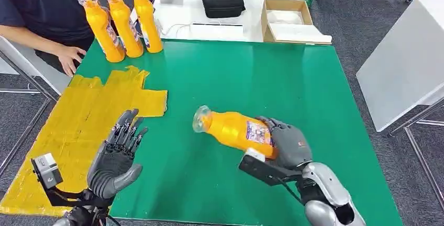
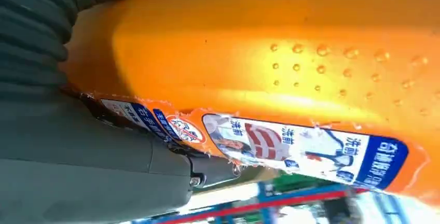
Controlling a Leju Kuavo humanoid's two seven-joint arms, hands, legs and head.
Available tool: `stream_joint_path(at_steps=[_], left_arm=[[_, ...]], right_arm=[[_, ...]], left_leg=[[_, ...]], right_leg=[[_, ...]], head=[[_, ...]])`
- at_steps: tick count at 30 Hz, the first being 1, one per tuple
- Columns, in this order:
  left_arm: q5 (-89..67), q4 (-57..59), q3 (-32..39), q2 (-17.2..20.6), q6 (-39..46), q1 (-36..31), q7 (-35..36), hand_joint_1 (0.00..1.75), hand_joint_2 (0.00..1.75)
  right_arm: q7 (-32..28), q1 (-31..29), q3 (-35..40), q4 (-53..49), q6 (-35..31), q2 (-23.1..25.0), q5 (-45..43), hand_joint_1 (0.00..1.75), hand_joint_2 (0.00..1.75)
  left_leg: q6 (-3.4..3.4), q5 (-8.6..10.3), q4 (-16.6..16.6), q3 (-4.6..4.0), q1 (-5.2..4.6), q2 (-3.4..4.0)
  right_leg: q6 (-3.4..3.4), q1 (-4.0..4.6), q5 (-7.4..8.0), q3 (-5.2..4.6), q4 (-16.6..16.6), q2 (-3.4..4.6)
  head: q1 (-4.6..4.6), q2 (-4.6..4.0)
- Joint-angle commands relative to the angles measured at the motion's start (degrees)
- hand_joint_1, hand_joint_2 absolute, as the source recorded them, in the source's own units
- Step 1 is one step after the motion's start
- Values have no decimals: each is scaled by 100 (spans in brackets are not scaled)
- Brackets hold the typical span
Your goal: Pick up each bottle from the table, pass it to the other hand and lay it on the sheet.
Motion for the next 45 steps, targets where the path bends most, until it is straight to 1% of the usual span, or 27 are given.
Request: stream_joint_path(at_steps=[1, 4, 6, 8, 11, 15, 16, 18, 21, 22, 23, 24, 25, 28, 34, 36, 37, 39, 40, 43, 44, 45], left_arm=[[19, 28, -369, 191, -82, 80, 1, 0, 175], [-5, 26, -442, 117, -38, 19, -31, 0, 175], [23, 68, -512, 111, -35, -56, 24, 0, 175], [18, 82, -549, 107, -33, -70, 37, 0, 175], [10, 108, -626, 103, -22, -86, 40, 0, 175], [14, 102, -633, 110, -28, -84, 35, 0, 175], [15, 114, -629, 168, -36, -102, 25, 0, 175], [156, 160, -642, 197, -119, -121, 18, 0, 175], [166, 177, -670, 196, -136, -117, 20, 0, 175], [202, 182, -739, 198, -157, -168, 57, 0, 175], [212, 175, -798, 183, -139, -219, 87, 0, 175], [178, 157, -847, 179, -110, -255, 111, 0, 175], [94, 115, -927, 187, -48, -298, 79, 0, 175], [-122, 1, -1048, 215, 29, -354, -10, 0, 175], [-131, -14, -1056, 220, 39, -352, -8, 0, 175], [-131, -14, -1056, 220, 39, -352, -8, 0, 175], [-198, -17, -1054, 233, 48, -352, -80, 0, 175], [-413, -96, -1111, 240, 65, -386, -168, 0, 175], [-550, -140, -1158, 233, 103, -406, -216, 0, 175], [-872, -219, -1240, 230, 223, -481, -321, 0, 175], [-1351, -274, -1276, 216, 374, -547, -533, 0, 175], [-1475, -298, -1298, 210, 431, -587, -543, 0, 175]], right_arm=[[-14, -82, 498, -108, -76, 123, 0, 175, 175], [-35, -152, 652, -16, -23, 198, -2, 175, 175], [-36, -240, 823, 110, 6, 290, 3, 175, 175], [-40, -283, 930, 145, 17, 347, 1, 175, 175], [-44, -401, 1187, 160, 34, 437, -26, 175, 175], [-50, -408, 1189, 134, 14, 445, -64, 175, 175], [-69, -433, 1209, 114, -21, 511, -126, 175, 175], [-75, -493, 1275, 104, -138, 637, -248, 175, 175], [-48, -515, 1304, 107, -165, 694, -243, 175, 175], [-28, -743, 1325, 162, -254, 481, -445, 175, 175], [-135, -845, 1169, 244, -269, 406, -819, 175, 175], [-196, -894, 1063, 330, -242, 382, -978, 175, 175], [-282, -860, 962, 422, -233, 436, -1102, 175, 175], [-320, -793, 994, 604, -232, 519, -1118, 175, 175], [-346, -772, 1036, 618, -258, 534, -1096, 175, 175], [-346, -772, 1036, 618, -258, 534, -1096, 175, 175], [-336, -776, 1055, 611, -262, 523, -1101, 175, 175], [-303, -768, 1069, 786, -250, 549, -1118, 175, 175], [-287, -753, 1072, 906, -236, 569, -1146, 175, 175], [-286, -780, 1124, 1143, -184, 577, -1201, 175, 175], [-271, -900, 1275, 1256, 27, 536, -1215, 175, 175], [-274, -983, 1378, 1329, 102, 533, -1190, 175, 175]], left_leg=[[5, -1, -7, 20, -3, 6], [2, 0, -3, 9, -1, 6], [5, -1, -9, 26, -2, 8], [2, 1, -7, 13, -3, 7], [3, -1, -11, 26, -1, 16], [4, 0, -5, 16, -2, 10], [6, -1, -9, 27, -1, 12], [3, 2, -4, 9, -2, 7], [4, -1, -8, 21, -2, 17], [4, 1, -8, 19, -2, 11], [2, 2, -7, 12, -1, 8], [5, 3, -10, 22, -3, 11], [5, 3, -2, 10, -1, 6], [4, 5, -6, 11, -1, 0], [6, 3, -9, 21, -2, 7], [4, 5, -5, 10, -1, 4], [7, 3, -10, 23, -2, 6], [4, 4, -5, 10, -2, 5], [7, 4, -9, 22, -2, 8], [7, 5, -9, 21, 0, 6], [6, 6, -6, 13, 0, 5], [8, 6, -10, 21, 0, 6]], right_leg=[[-12, -1, -1, 17, -4, 6], [-6, 0, 3, 6, -3, 6], [-15, 2, 1, 23, -7, 8], [-7, 1, 4, 9, -3, 8], [-12, 5, 4, 18, -7, 15], [-6, 3, 4, 9, -4, 10], [-10, 5, 3, 20, -9, 12], [-5, 2, 5, 3, -2, 7], [-11, 2, 4, 13, -4, 17], [-11, 2, 4, 14, -4, 11], [-8, 2, 4, 7, -3, 8], [-11, 1, 6, 16, -7, 11], [-6, 3, 7, 7, -3, 6], [-5, 3, 6, 9, -5, 0], [-9, 3, 4, 18, -7, 6], [-5, 3, 6, 8, -3, 4], [-10, 3, 4, 21, -8, 5], [-5, 3, 6, 7, -3, 5], [-9, 4, 6, 18, -8, 7], [-9, 6, 8, 19, -10, 6], [-6, 4, 8, 11, -7, 5], [-9, 5, 8, 19, -11, 5]], head=[[0, 0], [-2, 0], [0, 0], [-2, 0], [-2, 0], [-2, 0], [0, 0], [0, 0], [0, 0], [2, 0], [0, 0], [2, 0], [0, 0], [0, 0], [0, 0], [0, 0], [0, 0], [0, 0], [0, 0], [0, 0], [0, 0], [0, 0]])
